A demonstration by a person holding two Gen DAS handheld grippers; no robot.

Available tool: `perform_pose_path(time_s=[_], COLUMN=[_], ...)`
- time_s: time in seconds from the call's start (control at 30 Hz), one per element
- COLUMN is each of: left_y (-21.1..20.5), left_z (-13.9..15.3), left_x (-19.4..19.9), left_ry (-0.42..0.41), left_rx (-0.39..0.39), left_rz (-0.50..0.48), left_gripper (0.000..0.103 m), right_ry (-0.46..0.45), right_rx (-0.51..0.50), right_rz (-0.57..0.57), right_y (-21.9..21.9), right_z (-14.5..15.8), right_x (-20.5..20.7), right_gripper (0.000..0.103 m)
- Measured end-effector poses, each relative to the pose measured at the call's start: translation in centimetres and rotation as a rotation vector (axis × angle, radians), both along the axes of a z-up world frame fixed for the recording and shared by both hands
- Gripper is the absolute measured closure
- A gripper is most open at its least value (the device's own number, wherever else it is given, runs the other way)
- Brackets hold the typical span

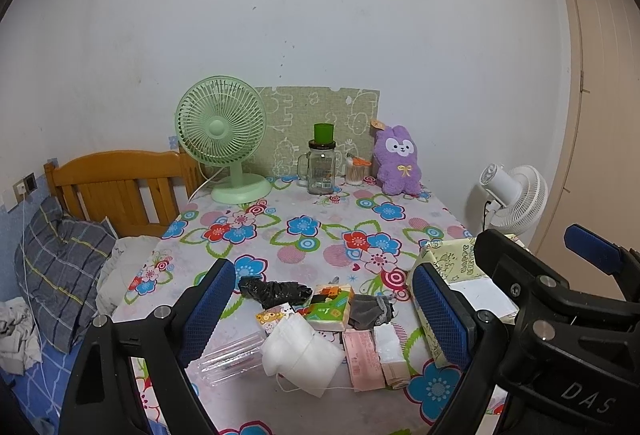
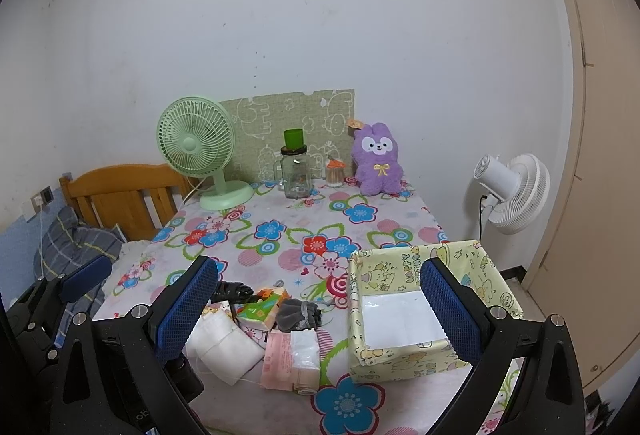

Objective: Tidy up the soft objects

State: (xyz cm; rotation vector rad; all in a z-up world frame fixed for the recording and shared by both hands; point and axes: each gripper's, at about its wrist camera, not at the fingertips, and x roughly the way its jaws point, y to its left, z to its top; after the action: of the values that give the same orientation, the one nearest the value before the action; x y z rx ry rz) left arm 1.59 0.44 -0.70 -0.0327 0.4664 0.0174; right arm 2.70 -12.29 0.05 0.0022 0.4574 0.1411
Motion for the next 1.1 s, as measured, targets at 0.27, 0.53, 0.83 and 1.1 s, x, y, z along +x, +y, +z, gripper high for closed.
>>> perform_pose_path(time_s=[0.27,0.53,0.83,1.1], left_y=[0.09,0.11,0.20,0.31], left_z=[0.04,-0.05,-0.18,-0.61], left_x=[-0.06,-0.05,0.02,0.16], left_ry=[-0.001,0.000,0.000,0.001], left_rx=[-0.001,-0.001,-0.004,-0.003], left_rz=[-0.002,0.000,-0.002,0.000], left_gripper=[0.012,0.012,0.012,0.012], right_ry=[-0.001,0.002,0.002,0.005], right_rx=[-0.001,-0.001,-0.002,-0.005], right_rz=[0.001,0.000,-0.001,0.014], right_y=[0.07,0.09,0.13,0.58], right_z=[0.03,0.02,0.00,-0.28], right_x=[-0.01,0.07,0.04,0.28], right_gripper=[0.001,0.001,0.001,0.001])
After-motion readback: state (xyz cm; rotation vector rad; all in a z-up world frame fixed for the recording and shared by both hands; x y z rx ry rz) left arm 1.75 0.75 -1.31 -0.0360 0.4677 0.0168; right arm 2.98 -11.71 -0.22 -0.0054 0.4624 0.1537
